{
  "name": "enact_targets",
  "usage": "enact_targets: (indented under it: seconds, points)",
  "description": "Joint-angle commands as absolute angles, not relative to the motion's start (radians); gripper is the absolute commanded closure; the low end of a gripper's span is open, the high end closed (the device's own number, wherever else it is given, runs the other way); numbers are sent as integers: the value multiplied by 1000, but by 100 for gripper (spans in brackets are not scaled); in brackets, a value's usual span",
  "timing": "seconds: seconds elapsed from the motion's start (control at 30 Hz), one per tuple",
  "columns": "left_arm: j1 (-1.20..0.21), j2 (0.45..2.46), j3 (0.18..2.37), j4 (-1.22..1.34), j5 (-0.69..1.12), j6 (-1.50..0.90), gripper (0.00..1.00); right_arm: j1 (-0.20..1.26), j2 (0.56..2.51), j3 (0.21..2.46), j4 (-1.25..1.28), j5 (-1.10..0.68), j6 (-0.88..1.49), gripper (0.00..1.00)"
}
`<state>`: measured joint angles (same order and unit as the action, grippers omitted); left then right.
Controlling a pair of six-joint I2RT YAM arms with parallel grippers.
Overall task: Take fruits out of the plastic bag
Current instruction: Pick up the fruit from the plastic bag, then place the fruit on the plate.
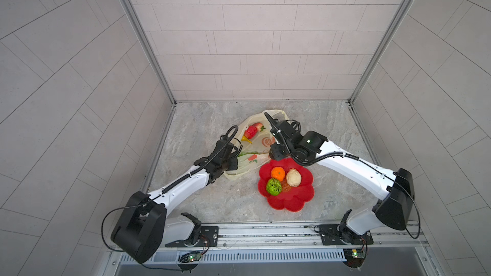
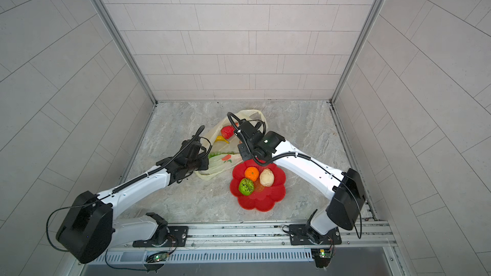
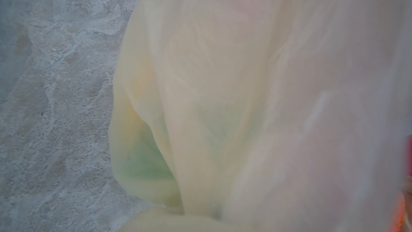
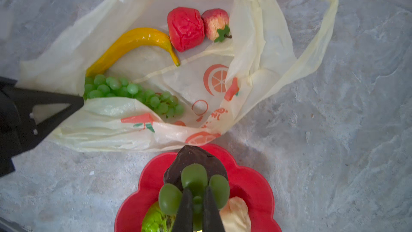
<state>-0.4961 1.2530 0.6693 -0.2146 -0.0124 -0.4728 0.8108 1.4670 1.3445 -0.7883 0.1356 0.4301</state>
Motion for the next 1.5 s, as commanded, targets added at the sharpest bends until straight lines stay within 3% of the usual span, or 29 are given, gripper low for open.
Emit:
enact_targets:
  seconds: [0.0,0.3,0.53,0.97,1.47]
  points:
    - [-500,1259,699,-220,-28,-462,87,832,1372,1257,-867,170,473,95]
    - [-500,1276,702,-220,-35,-459,87,903,1168,1051,-889,107,565,93]
    - [-500,1266,701,-225,-43,-457,87,976,1132,939,-859,107,631,93]
    - [-500,1257,702,-229,-43,-456,87,1026,1207,837,-700,105,689,94]
    - [-500,1239,699,-235,-43,-456,87,1023,1325,851,-631,274,688,94]
